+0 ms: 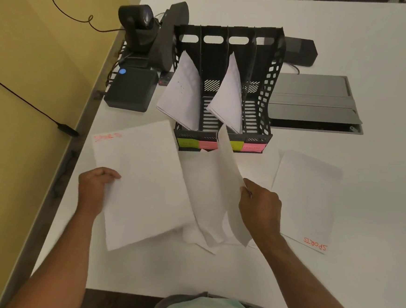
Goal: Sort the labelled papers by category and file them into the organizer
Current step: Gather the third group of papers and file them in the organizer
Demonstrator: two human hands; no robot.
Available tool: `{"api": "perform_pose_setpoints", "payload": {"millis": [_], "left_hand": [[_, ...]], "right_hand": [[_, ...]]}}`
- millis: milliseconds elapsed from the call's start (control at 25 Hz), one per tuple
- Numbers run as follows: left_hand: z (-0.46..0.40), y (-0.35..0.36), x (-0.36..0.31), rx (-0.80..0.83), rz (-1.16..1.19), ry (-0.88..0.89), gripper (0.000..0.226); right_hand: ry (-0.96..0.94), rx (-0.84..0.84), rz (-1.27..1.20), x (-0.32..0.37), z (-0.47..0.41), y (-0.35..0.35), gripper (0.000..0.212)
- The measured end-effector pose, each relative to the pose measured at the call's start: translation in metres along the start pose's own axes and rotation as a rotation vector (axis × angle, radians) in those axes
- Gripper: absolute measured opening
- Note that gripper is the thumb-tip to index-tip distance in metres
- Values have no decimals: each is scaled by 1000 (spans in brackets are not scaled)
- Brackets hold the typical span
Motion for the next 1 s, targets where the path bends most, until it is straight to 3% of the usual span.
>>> {"api": "perform_pose_setpoints", "payload": {"millis": [160, 280, 360, 440, 600, 760, 880, 1000], "left_hand": [[8, 57, -8, 177, -113, 34, 30], [20, 103, 7, 256, -147, -5, 49], [32, 128, 12, 315, -143, -43, 51], [44, 149, 13, 372, 7, -121, 23], [53, 172, 8, 396, 233, -247, 23], [48, 177, 3, 307, 248, -287, 17], [44, 178, 8, 245, 260, -321, 12], [43, 183, 19, 261, 308, -385, 29]], "right_hand": [[-51, -52, -28, 17, 8, -2, 32], [-151, -92, 72, 30, 18, 11, 34], [-213, -44, 205, 37, 25, 28, 38], [-256, 77, 294, 40, 28, 47, 35], [-277, 257, 395, 45, 31, 68, 14], [-340, 241, 369, 39, 32, 79, 14], [-311, 292, 218, 29, 33, 83, 30], [-179, 354, -43, 27, 31, 81, 39]]}}
Point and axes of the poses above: each hand's wrist, its own z-axis away from the middle knuckle, its own y-axis out of the palm, x = y × z, the point moved 3 cm from there along -z, towards the middle knuckle, and after that the axes turned 9 degrees about x, right-handed, at the moved point
